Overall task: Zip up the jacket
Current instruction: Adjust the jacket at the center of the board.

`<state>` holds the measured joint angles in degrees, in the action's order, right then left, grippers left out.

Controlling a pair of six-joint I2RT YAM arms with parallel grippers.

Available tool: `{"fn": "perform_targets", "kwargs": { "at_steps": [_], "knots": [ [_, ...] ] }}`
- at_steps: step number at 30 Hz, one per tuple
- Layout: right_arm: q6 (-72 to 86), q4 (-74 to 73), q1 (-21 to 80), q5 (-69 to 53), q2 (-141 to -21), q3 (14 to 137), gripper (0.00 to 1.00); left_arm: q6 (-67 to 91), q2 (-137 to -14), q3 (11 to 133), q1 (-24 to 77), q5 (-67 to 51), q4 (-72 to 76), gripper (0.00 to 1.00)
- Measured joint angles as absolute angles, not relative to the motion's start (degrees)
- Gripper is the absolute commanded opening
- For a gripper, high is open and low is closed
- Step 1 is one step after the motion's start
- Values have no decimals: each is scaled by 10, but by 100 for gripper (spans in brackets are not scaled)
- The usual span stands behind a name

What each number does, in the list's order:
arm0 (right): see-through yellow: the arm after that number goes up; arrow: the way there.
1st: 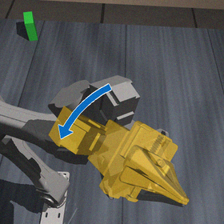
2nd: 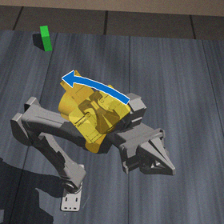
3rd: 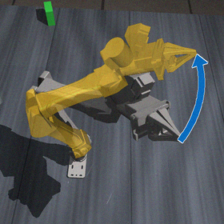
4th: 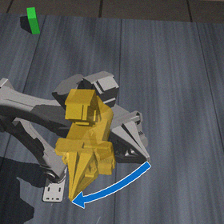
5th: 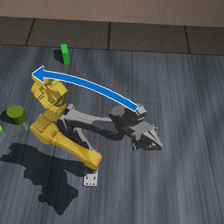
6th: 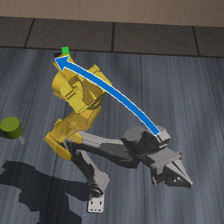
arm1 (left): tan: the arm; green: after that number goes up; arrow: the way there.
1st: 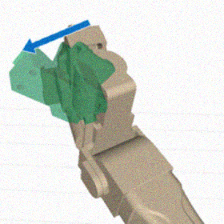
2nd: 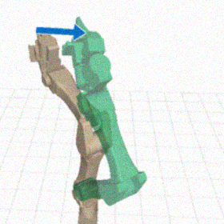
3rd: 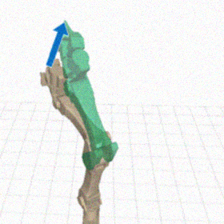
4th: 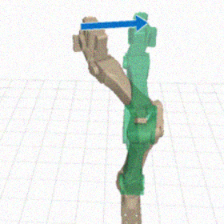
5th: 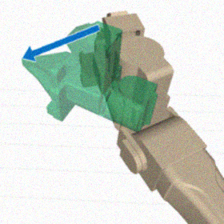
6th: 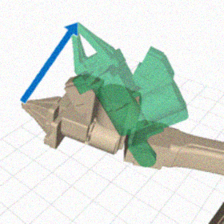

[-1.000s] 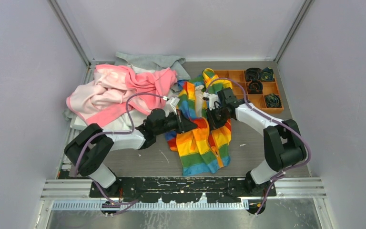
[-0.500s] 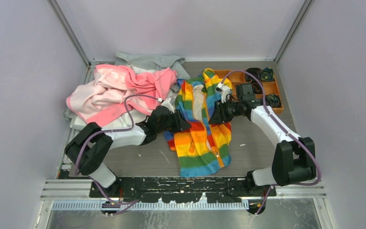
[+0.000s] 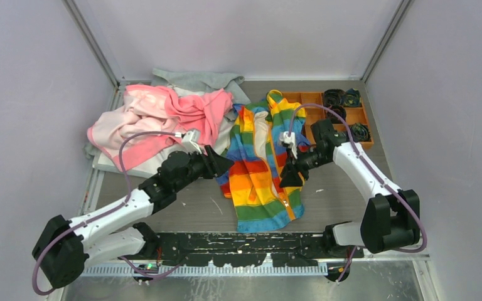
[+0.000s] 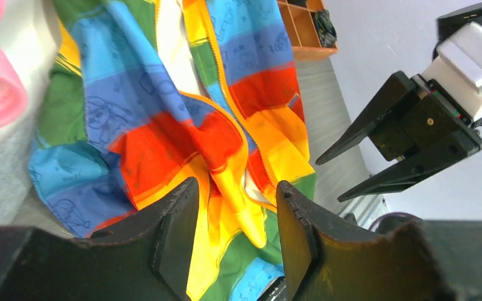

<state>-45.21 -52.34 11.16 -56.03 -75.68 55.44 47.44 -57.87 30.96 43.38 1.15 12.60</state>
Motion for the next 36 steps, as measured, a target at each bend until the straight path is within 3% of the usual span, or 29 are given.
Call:
{"fn": "perform_targets", "kwargs": {
  "at_steps": [6, 14, 25, 30, 33, 36],
  "knots": [
    [-676, -641, 120, -543, -764, 545, 39, 504, -614, 293, 501, -2, 157, 53],
    [-646, -573, 166, -442, -764, 500, 32, 551, -753, 308, 685, 113, 184, 64],
    [-610, -533, 169, -409, -765, 500, 32, 698, -924, 386, 764, 218, 219, 66],
    [-606, -529, 169, -409, -765, 500, 32, 738, -980, 434, 773, 225, 220, 56],
    [-606, -529, 169, -410, -765, 500, 31, 749, -1007, 448, 773, 225, 220, 28],
    [-606, -529, 169, -410, -765, 500, 31, 750, -1021, 449, 772, 226, 220, 10]
  ]
}}
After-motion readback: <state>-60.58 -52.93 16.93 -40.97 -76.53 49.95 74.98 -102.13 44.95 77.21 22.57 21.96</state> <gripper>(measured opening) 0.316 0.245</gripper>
